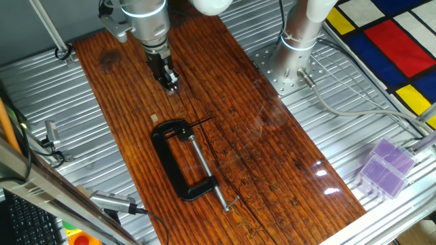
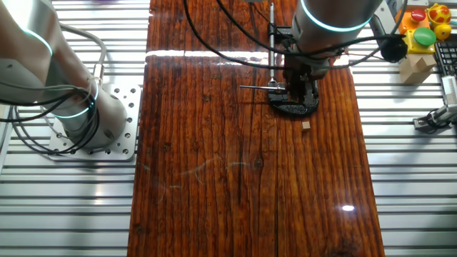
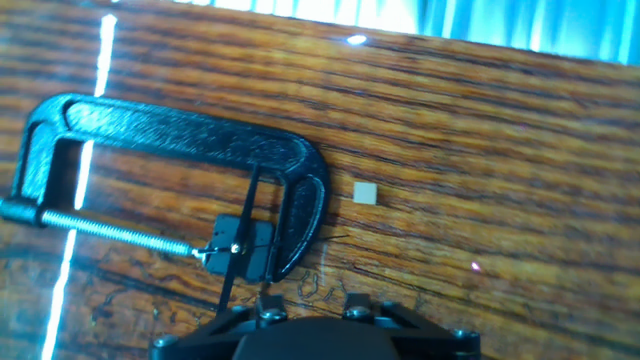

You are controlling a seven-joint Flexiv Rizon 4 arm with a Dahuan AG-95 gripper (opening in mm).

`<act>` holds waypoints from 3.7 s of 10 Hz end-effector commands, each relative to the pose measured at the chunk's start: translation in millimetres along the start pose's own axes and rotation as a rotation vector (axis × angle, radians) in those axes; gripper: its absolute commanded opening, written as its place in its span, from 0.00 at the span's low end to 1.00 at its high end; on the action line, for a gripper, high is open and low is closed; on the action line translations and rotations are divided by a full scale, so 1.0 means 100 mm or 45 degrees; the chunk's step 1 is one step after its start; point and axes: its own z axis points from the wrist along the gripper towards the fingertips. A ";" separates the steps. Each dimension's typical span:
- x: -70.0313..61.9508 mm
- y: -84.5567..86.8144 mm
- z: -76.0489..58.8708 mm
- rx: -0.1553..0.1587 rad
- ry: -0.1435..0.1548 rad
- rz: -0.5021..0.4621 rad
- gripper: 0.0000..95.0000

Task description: Turn the hands of a clock

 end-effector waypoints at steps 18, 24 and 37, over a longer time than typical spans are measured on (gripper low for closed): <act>-0.02 0.48 0.90 -0.002 0.131 -0.013 0.00; -0.02 0.48 0.88 -0.026 0.211 -0.079 0.00; 0.47 0.68 1.18 -0.001 0.239 -0.115 0.00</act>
